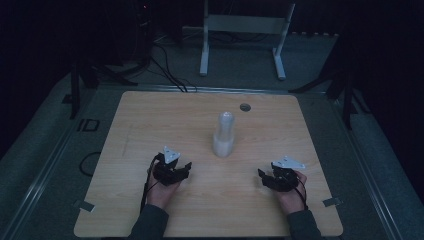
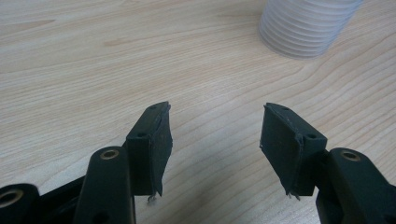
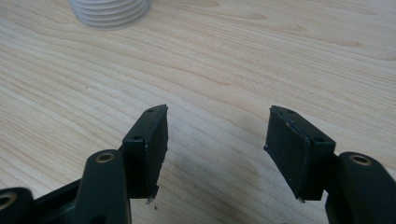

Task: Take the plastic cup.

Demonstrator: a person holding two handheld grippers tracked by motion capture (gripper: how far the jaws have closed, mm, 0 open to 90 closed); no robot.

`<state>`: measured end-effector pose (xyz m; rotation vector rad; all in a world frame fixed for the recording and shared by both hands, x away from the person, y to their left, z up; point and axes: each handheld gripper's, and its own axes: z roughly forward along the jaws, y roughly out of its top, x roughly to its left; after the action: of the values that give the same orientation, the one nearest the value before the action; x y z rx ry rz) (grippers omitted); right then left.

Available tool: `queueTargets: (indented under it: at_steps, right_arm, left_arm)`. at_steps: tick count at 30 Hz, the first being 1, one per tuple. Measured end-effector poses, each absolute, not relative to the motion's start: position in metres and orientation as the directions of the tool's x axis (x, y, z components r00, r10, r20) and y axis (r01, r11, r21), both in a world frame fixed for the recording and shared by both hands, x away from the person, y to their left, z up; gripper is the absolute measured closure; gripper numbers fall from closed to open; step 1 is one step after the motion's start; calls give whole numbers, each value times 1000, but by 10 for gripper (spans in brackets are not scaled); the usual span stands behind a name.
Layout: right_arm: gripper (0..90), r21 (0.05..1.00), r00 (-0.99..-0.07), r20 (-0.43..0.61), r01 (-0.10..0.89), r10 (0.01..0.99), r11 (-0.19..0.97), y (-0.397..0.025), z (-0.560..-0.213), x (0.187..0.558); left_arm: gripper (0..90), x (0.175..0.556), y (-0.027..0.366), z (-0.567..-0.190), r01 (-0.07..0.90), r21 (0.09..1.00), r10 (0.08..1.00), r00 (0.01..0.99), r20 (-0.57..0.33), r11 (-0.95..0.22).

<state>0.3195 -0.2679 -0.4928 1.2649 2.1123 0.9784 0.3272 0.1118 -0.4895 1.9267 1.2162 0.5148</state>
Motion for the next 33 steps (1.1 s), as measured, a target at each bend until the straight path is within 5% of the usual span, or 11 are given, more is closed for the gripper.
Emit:
queueTargets:
  at_steps: [17,33]
  right_arm:
    - [394,797,-485,-45,510,874,324,-264,-476,320]
    - [382,818,-533,-71,452,843,355,-245,-443,332]
  left_arm:
    - [377,330,109,-478,561,796,851,511,-117,-227]
    - [339,342,90,-459,491,824,827,561,-51,-282]
